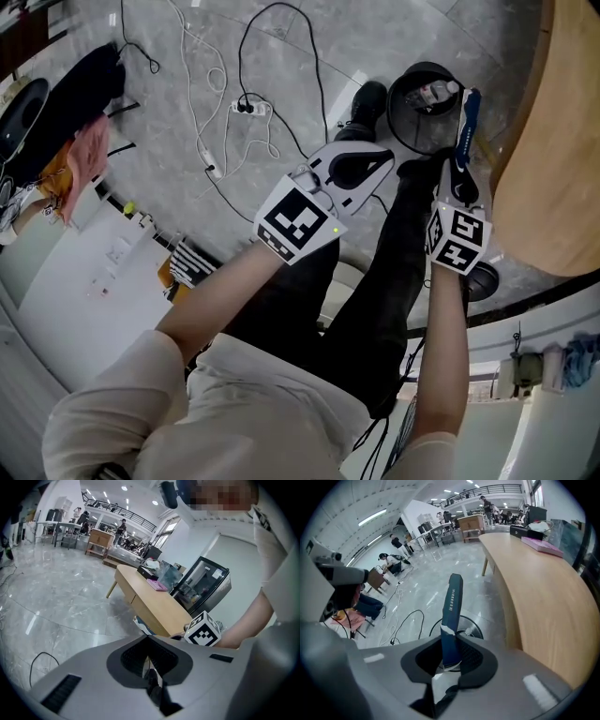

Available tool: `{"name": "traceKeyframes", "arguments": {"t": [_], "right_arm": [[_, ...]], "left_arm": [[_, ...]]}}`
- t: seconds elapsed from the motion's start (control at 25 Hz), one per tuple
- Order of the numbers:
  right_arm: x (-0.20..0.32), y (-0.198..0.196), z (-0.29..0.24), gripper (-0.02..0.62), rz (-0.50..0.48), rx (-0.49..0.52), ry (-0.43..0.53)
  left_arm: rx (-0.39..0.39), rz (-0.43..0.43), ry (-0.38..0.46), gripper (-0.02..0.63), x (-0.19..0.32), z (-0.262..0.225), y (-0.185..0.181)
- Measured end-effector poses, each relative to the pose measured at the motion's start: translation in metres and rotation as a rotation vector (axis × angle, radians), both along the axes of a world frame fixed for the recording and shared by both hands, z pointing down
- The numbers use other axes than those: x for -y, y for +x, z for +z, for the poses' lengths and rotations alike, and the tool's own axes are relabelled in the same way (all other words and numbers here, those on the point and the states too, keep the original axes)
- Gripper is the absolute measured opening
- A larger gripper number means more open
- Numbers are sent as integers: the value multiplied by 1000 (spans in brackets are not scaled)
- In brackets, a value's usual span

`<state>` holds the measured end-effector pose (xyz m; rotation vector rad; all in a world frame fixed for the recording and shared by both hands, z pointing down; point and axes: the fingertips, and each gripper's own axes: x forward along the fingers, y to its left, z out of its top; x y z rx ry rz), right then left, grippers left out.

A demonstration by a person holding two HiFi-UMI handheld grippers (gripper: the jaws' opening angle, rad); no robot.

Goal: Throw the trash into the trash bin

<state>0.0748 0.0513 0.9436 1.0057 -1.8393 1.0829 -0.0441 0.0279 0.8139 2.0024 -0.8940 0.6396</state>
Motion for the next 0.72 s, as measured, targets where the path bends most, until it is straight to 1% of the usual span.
{"name": "traceKeyframes", "arguments": {"t": [0.24, 0.44, 0.6, 0.72], "right_arm": [[-35, -18, 40, 86, -120, -27, -97], [-66, -23, 72, 91, -236, -96, -218], [-82, -22, 88, 94, -278, -138, -302], [-87, -22, 96, 100, -302, -158, -317]], "left_arm": [[1, -5, -16, 6, -11, 13, -9], [3, -13, -32, 6, -19, 25, -19], [2, -21, -36, 6, -24, 28, -26], [2, -28, -42, 6, -28, 31, -30]]}}
